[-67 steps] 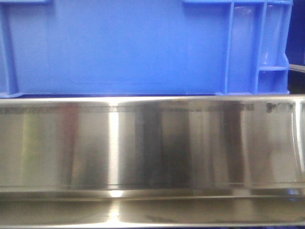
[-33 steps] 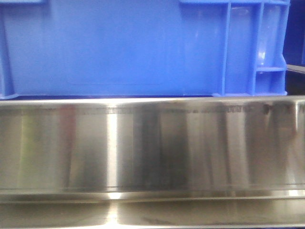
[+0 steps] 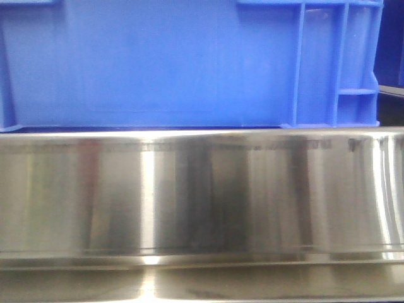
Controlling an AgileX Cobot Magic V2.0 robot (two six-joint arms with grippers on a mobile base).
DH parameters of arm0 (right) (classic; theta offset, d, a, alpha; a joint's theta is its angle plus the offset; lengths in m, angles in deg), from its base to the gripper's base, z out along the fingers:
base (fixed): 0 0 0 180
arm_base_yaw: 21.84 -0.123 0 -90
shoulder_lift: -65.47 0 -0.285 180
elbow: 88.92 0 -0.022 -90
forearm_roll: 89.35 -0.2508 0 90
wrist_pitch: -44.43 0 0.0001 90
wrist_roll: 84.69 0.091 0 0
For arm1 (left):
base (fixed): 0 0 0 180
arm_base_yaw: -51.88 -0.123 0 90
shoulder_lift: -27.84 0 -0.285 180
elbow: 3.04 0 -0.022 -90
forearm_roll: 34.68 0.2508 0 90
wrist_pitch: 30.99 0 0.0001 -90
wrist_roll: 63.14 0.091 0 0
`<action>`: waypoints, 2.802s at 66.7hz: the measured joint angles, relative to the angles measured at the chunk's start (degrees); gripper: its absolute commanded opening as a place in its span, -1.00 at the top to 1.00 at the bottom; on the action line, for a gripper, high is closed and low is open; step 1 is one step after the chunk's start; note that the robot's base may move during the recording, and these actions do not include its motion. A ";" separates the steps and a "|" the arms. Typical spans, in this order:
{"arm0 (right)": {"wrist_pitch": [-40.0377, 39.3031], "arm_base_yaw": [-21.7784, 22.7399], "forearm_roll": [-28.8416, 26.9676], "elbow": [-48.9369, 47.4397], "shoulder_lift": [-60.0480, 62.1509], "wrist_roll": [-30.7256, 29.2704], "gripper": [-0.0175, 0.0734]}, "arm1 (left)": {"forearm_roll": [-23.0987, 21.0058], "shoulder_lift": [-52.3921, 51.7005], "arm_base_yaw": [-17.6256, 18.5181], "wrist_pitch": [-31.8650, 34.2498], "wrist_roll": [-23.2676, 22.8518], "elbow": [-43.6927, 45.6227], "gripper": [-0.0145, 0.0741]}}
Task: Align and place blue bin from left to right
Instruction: 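Grip the rim of the blue bin with both grippers above the steel rail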
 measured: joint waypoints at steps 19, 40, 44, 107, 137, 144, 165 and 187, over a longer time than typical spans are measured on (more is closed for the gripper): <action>11.75 -10.47 -0.22 -17.26 -17.60 -1.26 -0.64 | 1.61 14.88 11.57 -11.85 -2.90 13.20 -0.66; 24.89 -12.35 15.14 -31.14 -34.89 15.82 -0.64 | 11.02 30.71 11.45 -25.41 -9.45 26.74 -0.66; 27.94 -13.42 22.01 -33.63 -37.37 21.27 -0.64 | 11.87 33.76 10.30 -28.37 -10.73 29.73 -0.66; 35.05 -17.94 28.53 -48.59 -61.69 39.86 -0.64 | 4.05 64.90 0.81 -39.87 -7.96 48.29 -0.63; 35.05 -17.10 26.40 -48.68 -66.18 38.08 -0.64 | 3.36 69.13 0.81 -39.87 -7.59 48.29 -0.63; 35.05 -17.10 26.27 -48.68 -66.87 37.96 -0.64 | 3.27 69.47 0.81 -39.87 -7.59 48.29 -0.63; 35.17 -16.98 26.19 -48.68 -67.89 37.75 -0.64 | 3.27 69.47 0.81 -39.87 -7.59 48.29 -0.63; 35.03 -16.98 26.42 -48.82 -67.89 37.56 0.39 | 1.63 69.47 0.81 -39.87 -7.59 48.29 0.00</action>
